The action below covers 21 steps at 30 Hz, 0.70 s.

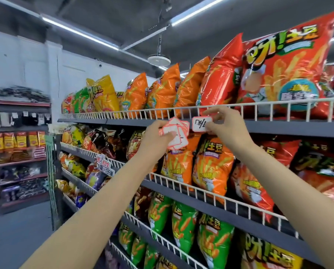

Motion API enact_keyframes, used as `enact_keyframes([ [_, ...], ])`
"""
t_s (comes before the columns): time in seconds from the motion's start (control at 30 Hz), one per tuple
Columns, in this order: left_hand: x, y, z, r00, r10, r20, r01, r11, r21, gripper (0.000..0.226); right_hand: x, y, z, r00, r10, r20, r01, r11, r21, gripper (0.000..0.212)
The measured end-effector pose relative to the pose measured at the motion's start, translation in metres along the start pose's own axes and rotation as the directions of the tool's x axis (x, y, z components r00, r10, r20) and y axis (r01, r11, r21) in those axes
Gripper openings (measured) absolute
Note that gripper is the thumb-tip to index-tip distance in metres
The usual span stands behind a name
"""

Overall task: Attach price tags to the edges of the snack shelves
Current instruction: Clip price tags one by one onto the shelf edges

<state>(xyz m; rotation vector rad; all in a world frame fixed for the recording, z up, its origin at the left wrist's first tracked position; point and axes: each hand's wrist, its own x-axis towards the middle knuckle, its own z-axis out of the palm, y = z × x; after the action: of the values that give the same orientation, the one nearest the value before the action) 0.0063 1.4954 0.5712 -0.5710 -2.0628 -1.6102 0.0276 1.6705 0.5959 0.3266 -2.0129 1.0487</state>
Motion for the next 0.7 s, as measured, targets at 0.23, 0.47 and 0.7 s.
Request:
enact_keyframes([
  [0.23,0.068,-0.036,-0.004,0.977,0.099,0.190,-0.117,0.990,0.084,0.042,0.038,0.013,0.035,0.978,-0.076,-0.193,0.069,0.997,-0.042,0.015],
  [0.47,0.112,-0.045,0.002,0.935,0.158,0.317,-0.154,0.987,-0.037,0.055,0.073,0.004,0.046,0.956,-0.228,-0.186,0.180,0.953,-0.243,0.019],
  [0.7,0.116,-0.043,0.010,0.870,0.268,0.415,-0.254,0.963,-0.090,0.046,0.081,0.003,0.049,0.943,-0.293,-0.160,0.189,0.863,-0.468,0.033],
])
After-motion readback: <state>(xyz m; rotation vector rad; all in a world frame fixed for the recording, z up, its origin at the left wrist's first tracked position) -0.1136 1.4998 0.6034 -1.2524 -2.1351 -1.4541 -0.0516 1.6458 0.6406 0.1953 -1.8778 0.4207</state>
